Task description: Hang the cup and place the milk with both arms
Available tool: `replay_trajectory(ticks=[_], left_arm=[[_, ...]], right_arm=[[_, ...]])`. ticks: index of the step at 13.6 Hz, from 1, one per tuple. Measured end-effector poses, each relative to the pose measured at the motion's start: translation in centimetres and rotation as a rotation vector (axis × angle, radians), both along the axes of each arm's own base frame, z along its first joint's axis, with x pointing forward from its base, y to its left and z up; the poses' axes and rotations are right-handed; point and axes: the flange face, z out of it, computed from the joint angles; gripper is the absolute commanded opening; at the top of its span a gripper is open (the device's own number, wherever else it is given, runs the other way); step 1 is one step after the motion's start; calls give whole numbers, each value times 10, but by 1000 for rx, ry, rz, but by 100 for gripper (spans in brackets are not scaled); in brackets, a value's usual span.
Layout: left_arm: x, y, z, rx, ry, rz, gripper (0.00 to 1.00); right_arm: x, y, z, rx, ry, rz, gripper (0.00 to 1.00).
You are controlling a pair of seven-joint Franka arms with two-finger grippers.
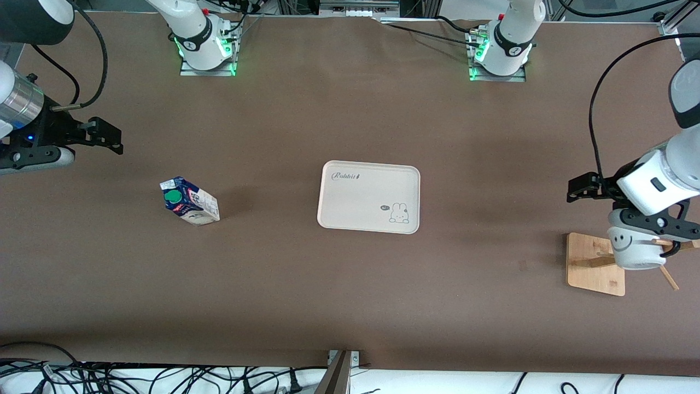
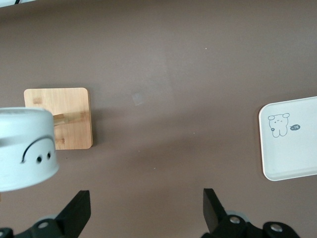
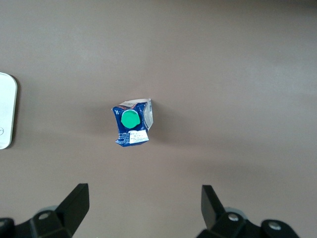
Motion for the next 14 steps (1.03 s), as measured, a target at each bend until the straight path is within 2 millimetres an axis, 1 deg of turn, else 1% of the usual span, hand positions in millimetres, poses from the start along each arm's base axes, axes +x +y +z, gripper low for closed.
replay_trajectory(ticks=[3,5,9,10,13,14], left_arm=[[-3,-11,6,2,-10,-16,100],[-4,-11,10,4,-13,-16,100],[-5,-13,9,5,-7,-14,100],[-6,-17,9,2,-5,-14,100],[-11,-48,15,-5,-10,-25,100],[-13,-54,18,-2,-14,-29,100]], right_arm=[[0,0,0,0,0,0,100],[0,0,0,0,0,0,100],[0,0,0,0,0,0,100],[0,0,0,0,0,0,100],[0,0,0,0,0,0,100],[0,0,0,0,0,0,100]])
